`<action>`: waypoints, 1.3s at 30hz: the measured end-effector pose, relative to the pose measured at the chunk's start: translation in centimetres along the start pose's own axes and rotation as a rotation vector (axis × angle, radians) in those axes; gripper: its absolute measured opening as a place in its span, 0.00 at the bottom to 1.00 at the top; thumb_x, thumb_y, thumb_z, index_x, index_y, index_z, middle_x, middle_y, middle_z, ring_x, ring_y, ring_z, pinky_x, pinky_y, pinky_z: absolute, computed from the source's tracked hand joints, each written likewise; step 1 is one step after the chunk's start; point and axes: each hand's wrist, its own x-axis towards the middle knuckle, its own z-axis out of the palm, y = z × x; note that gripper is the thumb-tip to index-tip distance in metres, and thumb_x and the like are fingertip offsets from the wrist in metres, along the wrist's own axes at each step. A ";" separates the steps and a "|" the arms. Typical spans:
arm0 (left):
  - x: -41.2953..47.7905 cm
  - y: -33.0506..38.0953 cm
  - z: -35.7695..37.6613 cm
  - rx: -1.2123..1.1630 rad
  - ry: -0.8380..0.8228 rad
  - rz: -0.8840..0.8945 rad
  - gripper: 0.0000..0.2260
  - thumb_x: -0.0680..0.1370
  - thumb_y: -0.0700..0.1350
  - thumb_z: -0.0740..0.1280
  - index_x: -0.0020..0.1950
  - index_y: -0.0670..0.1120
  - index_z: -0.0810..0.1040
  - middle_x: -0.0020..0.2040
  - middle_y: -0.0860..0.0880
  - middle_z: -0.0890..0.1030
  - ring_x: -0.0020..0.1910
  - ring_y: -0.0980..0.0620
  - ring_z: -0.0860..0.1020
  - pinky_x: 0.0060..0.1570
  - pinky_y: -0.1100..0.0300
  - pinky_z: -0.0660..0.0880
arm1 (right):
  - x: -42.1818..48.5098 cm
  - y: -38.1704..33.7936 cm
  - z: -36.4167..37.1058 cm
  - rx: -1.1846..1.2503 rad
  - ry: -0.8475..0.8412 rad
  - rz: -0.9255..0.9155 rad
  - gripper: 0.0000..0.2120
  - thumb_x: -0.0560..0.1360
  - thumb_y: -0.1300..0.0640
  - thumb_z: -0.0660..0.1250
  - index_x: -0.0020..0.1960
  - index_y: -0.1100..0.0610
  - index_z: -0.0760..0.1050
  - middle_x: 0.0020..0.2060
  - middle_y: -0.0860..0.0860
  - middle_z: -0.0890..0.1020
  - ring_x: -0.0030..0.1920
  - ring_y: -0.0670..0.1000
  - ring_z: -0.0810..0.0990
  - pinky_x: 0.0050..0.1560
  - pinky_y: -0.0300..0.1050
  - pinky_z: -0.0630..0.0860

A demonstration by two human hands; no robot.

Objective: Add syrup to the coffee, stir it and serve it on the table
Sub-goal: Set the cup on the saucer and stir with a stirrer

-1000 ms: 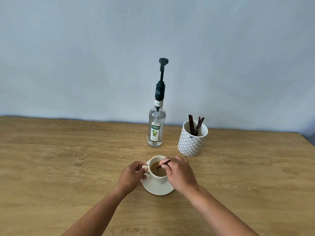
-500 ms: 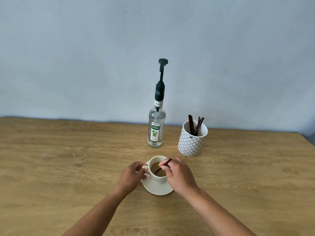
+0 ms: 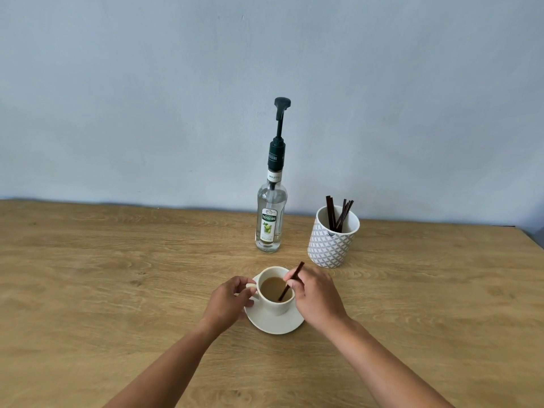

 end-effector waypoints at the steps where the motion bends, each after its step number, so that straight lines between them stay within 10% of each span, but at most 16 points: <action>1: 0.0 0.0 0.0 0.001 -0.001 0.001 0.03 0.79 0.43 0.69 0.52 0.48 0.82 0.47 0.47 0.85 0.46 0.45 0.86 0.44 0.45 0.85 | 0.0 -0.1 0.1 0.031 -0.014 0.012 0.06 0.76 0.59 0.66 0.49 0.48 0.78 0.46 0.45 0.82 0.51 0.49 0.76 0.57 0.47 0.70; 39: -0.5 0.7 0.0 0.022 0.002 0.001 0.03 0.80 0.43 0.69 0.52 0.48 0.82 0.46 0.48 0.85 0.46 0.46 0.86 0.33 0.60 0.79 | -0.2 -0.2 -0.3 -0.088 -0.034 -0.084 0.06 0.76 0.57 0.66 0.49 0.48 0.78 0.44 0.41 0.83 0.48 0.48 0.74 0.55 0.47 0.69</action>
